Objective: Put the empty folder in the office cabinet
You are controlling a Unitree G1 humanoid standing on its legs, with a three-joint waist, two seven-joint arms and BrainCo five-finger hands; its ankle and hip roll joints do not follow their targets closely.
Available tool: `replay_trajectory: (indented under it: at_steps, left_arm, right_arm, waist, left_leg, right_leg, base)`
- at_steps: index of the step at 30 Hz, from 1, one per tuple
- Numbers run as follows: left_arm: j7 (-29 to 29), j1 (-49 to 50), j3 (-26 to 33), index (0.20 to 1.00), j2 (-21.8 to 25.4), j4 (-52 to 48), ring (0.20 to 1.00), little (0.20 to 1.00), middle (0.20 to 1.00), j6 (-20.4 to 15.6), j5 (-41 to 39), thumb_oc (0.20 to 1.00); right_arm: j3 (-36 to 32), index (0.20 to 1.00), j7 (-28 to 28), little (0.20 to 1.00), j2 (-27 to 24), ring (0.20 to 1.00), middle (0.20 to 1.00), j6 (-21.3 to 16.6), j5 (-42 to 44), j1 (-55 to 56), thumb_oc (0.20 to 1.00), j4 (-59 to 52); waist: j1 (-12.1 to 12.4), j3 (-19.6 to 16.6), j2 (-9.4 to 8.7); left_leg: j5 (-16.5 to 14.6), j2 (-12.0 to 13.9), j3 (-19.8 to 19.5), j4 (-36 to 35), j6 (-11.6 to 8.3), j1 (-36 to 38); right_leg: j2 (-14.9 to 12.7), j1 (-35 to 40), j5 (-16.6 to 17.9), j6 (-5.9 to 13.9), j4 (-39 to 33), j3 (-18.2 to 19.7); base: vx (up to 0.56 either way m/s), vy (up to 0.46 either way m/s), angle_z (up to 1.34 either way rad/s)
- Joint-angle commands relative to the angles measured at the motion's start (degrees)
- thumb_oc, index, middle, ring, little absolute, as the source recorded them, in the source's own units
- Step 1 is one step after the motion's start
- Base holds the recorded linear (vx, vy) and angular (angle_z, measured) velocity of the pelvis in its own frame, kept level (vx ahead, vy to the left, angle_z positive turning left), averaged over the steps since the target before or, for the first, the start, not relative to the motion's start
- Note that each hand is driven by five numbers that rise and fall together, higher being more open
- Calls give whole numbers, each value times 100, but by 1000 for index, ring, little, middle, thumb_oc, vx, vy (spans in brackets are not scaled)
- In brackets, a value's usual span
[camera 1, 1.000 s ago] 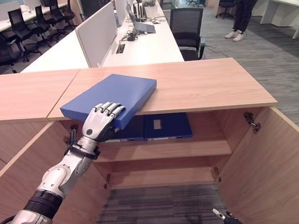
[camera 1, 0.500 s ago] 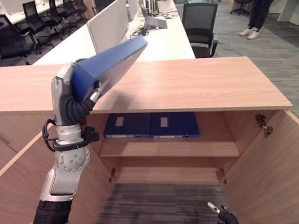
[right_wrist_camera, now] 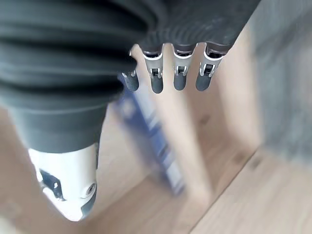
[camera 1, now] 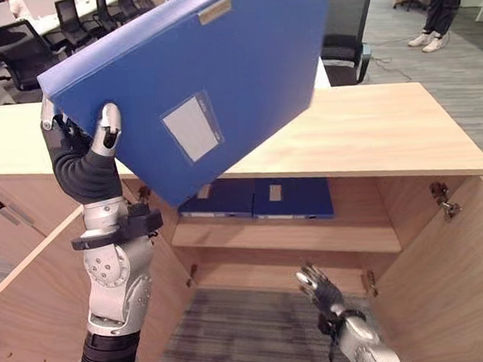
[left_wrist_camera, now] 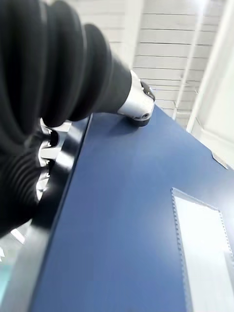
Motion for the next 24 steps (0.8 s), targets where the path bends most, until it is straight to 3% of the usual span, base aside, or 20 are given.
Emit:
replay_trajectory:
  at_steps: [1, 5, 10, 12, 24]
  left_arm:
    - [-142, -161, 12, 200, 247, -269, 200, 200, 200, -254, -599, 200]
    - [-240, -11, -202, 200, 155, -342, 200, 200, 200, -125, -1071, 200]
    - [-309, 175, -287, 200, 65, -430, 200, 200, 200, -59, -1415, 200]
    - [-363, 416, -364, 200, -6, -464, 200, 200, 200, -2, -1652, 200]
    - [-529, 873, -432, 200, -108, -286, 200, 200, 200, 146, -1922, 200]
  right_arm:
    - [167, 1000, 317, 1000, 147, 1000, 1000, -248, 551, -286, 1000, -385]
    - [519, 1000, 557, 1000, -84, 1000, 1000, -241, 1155, -403, 1000, -1777]
    - [674, 1000, 639, 1000, -106, 1000, 1000, -329, 1681, -563, 1000, -2562]
    - [764, 1000, 603, 1000, -138, 1000, 1000, -501, 1796, -957, 1000, -3222]
    - [585, 1000, 425, 1000, -79, 1000, 1000, -859, 1827, -1629, 1000, -3817]
  waist:
    - [8, -55, -324]
    - [14, -34, -331]
    - [6, -32, -312]
    - [0, -38, -303]
    - [0, -47, -303]
  left_leg:
    - [-2, -177, -133, -27, 39, -237]
    - [13, -170, -144, -27, 38, -249]
    - [24, -164, -138, -27, 41, -248]
    - [33, -156, -118, -27, 53, -243]
    - [39, -144, -104, -27, 74, -247]
  right_leg:
    - [-216, 212, -839, 373, 467, 182]
    - [-217, 191, -829, 367, 471, 194]
    - [-216, 174, -819, 362, 476, 212]
    - [-211, 155, -808, 354, 473, 248]
    - [-199, 141, -802, 329, 468, 299]
  base:
    - [0, 0, 0]
    - [0, 0, 0]
    - [0, 0, 0]
    - [0, 0, 0]
    - [0, 0, 0]
